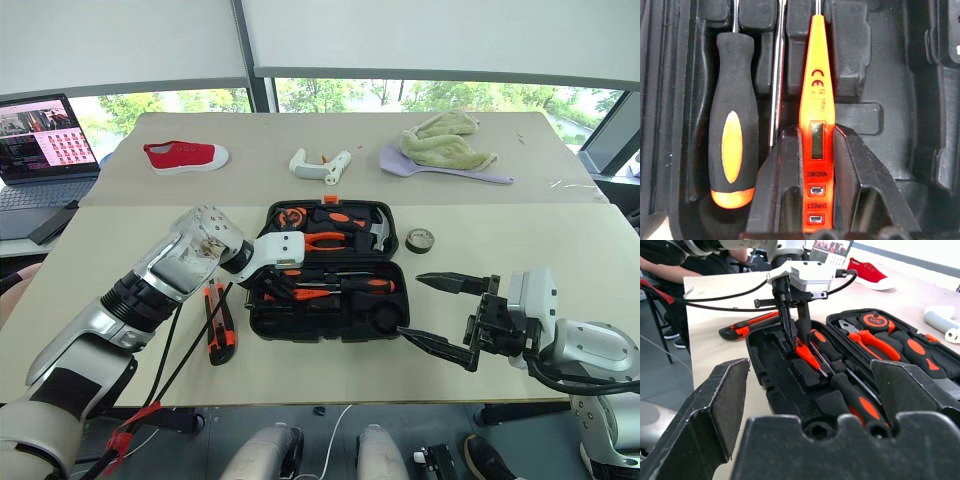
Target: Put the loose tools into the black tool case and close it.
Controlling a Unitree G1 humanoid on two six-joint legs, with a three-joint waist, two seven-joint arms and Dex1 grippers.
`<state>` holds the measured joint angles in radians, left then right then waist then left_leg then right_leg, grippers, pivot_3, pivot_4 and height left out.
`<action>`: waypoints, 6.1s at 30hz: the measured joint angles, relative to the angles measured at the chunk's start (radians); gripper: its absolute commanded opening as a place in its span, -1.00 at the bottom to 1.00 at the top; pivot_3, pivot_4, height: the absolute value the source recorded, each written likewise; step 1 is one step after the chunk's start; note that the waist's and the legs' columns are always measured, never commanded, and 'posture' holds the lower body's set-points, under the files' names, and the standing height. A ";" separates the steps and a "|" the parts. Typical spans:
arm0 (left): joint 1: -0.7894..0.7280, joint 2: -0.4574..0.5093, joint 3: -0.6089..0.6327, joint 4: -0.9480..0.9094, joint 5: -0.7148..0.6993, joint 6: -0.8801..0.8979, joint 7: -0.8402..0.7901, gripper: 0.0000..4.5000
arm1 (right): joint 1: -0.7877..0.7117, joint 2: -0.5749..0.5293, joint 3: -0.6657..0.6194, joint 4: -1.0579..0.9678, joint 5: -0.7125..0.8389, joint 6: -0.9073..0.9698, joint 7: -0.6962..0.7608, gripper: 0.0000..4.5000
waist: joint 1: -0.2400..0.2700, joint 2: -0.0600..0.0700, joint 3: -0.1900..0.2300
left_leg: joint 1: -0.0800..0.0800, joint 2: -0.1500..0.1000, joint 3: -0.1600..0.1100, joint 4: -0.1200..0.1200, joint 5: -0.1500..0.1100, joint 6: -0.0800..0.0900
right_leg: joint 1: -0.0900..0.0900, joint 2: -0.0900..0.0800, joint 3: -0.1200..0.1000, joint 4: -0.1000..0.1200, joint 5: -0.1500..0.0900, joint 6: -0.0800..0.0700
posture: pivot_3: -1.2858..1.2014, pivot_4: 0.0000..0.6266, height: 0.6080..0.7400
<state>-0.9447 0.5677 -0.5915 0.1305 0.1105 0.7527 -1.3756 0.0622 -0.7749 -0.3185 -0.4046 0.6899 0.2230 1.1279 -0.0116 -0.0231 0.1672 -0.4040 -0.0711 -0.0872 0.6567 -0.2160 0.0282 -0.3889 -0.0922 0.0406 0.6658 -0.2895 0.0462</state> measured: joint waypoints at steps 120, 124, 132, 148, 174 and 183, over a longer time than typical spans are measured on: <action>0.743 -0.143 0.860 -0.763 -0.702 0.838 1.163 -0.48 | -0.072 0.095 0.073 0.221 -0.037 -0.201 0.212 1.00 | 0.019 0.006 -0.007 | 0.008 0.012 0.011 -0.005 -0.003 -0.004 | 0.002 0.002 0.003 -0.004 0.006 -0.002 | 0.03 -0.52 1.00; 0.747 -0.043 0.879 -0.735 -0.716 0.830 1.090 -0.76 | -0.071 0.095 0.073 0.216 -0.037 -0.188 0.204 1.00 | 0.002 0.006 -0.007 | 0.010 0.015 0.011 -0.007 -0.003 -0.004 | 0.001 0.005 0.003 -0.003 0.006 -0.003 | 0.03 -0.52 1.00; 0.888 0.312 0.968 -0.499 -0.696 0.515 0.762 -0.76 | -0.054 0.095 0.074 0.198 -0.037 -0.164 0.186 1.00 | 0.002 0.004 -0.005 | 0.012 0.015 0.012 -0.012 -0.003 -0.006 | 0.001 0.000 0.003 -0.007 0.004 -0.008 | 0.03 -0.52 1.00; 0.933 0.387 0.880 -0.280 -0.593 0.138 0.556 0.66 | -0.011 0.095 0.072 0.157 -0.037 -0.140 0.172 1.00 | 0.018 0.004 -0.005 | 0.005 0.016 0.012 -0.013 -0.004 -0.006 | -0.005 -0.004 0.003 -0.009 0.005 -0.008 | 0.03 -0.52 1.00; 0.959 0.328 0.901 -0.350 -0.584 0.141 0.641 -0.28 | -0.041 0.094 0.073 0.161 -0.037 -0.125 0.178 1.00 | 0.023 0.004 -0.005 | 0.006 0.016 0.012 -0.013 -0.004 -0.006 | -0.004 -0.003 0.002 -0.008 0.005 -0.008 | 0.03 -0.52 1.00; 0.875 0.319 0.974 -0.307 -0.731 -0.255 0.185 -0.28 | -0.038 0.079 0.061 0.163 -0.037 -0.125 0.177 1.00 | 0.025 0.002 -0.004 | 0.004 0.016 0.012 -0.013 -0.004 -0.006 | -0.004 -0.005 0.001 -0.010 0.005 -0.008 | 0.03 -0.52 1.00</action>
<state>-0.0694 0.8871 0.3827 -0.1763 -0.6201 0.4978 -1.1908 0.0245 -0.6960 -0.2575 -0.2420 0.6529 0.0981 1.3050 0.0129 -0.0213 0.1632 -0.4000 -0.0554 -0.0755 0.6439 -0.2195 0.0225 -0.3933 -0.0973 0.0414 0.6554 -0.2841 0.0380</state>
